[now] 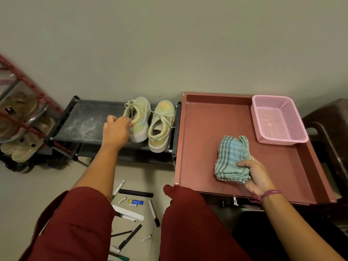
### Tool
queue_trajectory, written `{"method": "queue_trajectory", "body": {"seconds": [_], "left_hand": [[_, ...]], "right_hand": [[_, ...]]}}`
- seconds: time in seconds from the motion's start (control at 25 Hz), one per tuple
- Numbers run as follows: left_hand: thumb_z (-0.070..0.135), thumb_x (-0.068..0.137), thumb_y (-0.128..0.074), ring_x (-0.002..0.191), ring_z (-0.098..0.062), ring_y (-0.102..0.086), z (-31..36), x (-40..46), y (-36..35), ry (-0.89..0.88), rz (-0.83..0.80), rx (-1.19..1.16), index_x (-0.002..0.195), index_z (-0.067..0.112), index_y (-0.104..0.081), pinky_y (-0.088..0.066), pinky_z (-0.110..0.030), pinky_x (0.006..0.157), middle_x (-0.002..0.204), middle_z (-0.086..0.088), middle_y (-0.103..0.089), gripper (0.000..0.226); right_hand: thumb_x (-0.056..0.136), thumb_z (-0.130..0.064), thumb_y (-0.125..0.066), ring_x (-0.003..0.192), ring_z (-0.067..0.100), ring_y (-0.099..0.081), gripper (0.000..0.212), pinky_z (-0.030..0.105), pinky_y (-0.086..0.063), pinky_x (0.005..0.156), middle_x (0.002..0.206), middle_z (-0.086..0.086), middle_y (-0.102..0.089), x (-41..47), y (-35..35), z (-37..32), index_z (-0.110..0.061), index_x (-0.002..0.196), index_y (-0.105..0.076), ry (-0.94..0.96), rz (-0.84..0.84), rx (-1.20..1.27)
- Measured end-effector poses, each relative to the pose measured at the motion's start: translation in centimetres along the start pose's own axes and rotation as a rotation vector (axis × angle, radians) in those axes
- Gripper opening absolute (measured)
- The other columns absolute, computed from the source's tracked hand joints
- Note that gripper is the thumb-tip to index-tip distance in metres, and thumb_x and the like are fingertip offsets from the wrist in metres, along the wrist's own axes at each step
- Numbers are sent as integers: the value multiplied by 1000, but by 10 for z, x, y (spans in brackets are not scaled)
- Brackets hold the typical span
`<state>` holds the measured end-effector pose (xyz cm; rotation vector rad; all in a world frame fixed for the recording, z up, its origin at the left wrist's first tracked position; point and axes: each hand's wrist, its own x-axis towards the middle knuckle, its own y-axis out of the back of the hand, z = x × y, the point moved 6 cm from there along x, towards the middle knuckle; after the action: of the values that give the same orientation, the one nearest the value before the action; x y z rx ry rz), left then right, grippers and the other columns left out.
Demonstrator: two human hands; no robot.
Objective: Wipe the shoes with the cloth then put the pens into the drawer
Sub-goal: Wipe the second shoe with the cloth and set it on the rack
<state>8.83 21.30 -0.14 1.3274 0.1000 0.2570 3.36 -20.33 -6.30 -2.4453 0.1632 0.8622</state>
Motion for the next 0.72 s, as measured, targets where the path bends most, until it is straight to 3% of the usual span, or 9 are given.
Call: {"method": "queue_trajectory", "body": {"seconds": [0.16, 0.28, 0.44, 0.56, 0.72], "left_hand": [[26, 99, -48, 121, -32, -41, 1, 20, 58, 109, 60, -191, 117, 17, -64, -34, -43, 99, 122, -12, -57, 26], [21, 100, -48, 107, -31, -56, 24, 6, 104, -12, 34, -382, 114, 9, -64, -42, -37, 86, 110, -13, -64, 24], [26, 101, -47, 96, -13, -55, 77, -39, 147, -104, -81, -763, 106, 16, -63, -42, -33, 88, 101, 2, -63, 20], [24, 100, -48, 89, -11, -54, 125, -72, 143, -154, -132, -878, 105, 10, -64, -43, -31, 86, 96, 1, -62, 22], [16, 100, -48, 90, -9, -56, 190, -125, 94, -139, -287, -1001, 104, 16, -66, -44, -27, 85, 94, 2, -65, 18]], "right_hand": [[82, 15, -33, 92, 37, -68, 54, 50, -58, 71, 116, 24, -63, -13, -7, -2, -7, 128, -50, -29, -62, 37], [81, 15, -34, 95, 39, -67, 57, 50, -58, 72, 123, 26, -59, -32, -9, -6, -6, 132, -48, -25, -86, 68], [81, 11, -36, 94, 41, -67, 50, 46, -58, 67, 117, 28, -62, -66, -3, -14, 1, 128, -49, -13, -100, 59], [82, 11, -38, 94, 41, -67, 45, 47, -58, 68, 112, 27, -65, -90, 9, -23, 3, 123, -52, 28, -80, 56], [84, 9, -40, 106, 44, -61, 43, 54, -53, 85, 121, 28, -60, -116, 31, -35, 3, 125, -52, 73, -61, 55]]}}
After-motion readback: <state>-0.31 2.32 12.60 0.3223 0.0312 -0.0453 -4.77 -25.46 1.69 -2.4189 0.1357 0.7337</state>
